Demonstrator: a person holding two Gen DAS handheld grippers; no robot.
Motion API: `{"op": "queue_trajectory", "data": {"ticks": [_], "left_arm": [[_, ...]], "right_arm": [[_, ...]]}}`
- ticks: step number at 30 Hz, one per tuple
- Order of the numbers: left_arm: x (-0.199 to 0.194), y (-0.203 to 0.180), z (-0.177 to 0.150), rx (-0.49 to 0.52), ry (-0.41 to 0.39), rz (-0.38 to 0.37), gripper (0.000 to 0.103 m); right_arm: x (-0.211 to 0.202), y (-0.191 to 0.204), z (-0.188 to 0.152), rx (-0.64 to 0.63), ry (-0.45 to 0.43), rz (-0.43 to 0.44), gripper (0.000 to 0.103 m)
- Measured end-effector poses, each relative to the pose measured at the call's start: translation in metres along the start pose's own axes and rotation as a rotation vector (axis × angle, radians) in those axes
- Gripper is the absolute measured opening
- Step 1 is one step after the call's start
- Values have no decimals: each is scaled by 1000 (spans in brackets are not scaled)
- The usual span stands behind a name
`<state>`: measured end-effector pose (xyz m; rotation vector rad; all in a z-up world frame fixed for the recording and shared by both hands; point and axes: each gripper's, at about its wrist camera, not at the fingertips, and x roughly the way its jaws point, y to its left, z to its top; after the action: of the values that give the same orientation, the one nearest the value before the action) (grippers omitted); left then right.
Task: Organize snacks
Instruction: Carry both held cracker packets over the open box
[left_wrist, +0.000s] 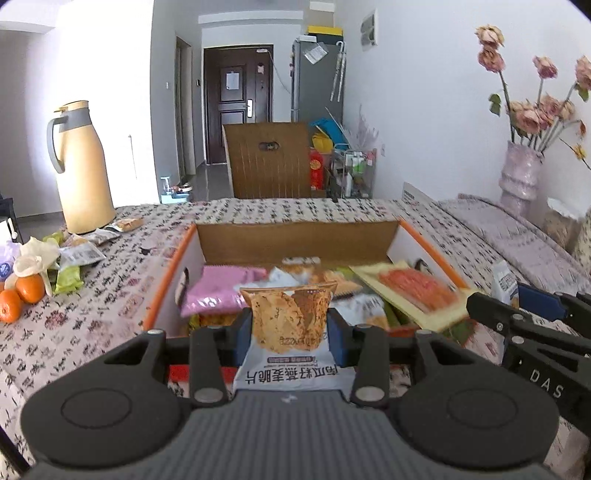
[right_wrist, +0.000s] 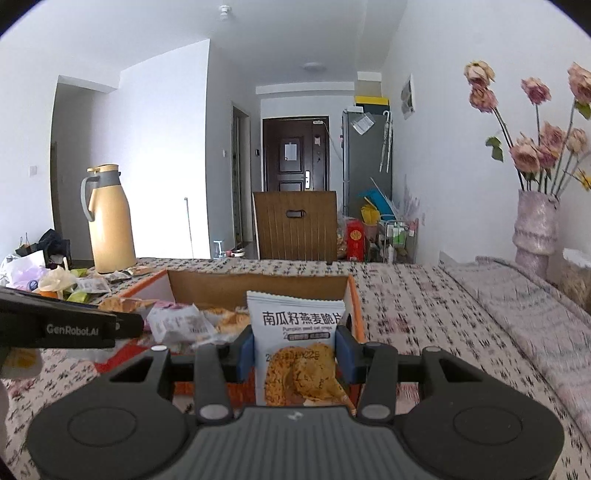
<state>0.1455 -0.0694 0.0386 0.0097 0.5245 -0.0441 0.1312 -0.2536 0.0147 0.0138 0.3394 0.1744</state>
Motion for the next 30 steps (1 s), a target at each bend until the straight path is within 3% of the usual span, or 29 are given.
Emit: {"op": "queue_trajectory", "data": {"ticks": [19, 24, 30], "left_arm": [[55, 20, 48, -23, -93, 78, 42], [70, 23, 45, -26, -112, 88, 42], [91, 29, 36, -39, -59, 89, 42]], "right_arm": [[87, 13, 50, 1, -18, 13, 44], [104, 9, 44, 36, -11, 22, 44], [122, 5, 31, 45, 46, 48, 44]]}}
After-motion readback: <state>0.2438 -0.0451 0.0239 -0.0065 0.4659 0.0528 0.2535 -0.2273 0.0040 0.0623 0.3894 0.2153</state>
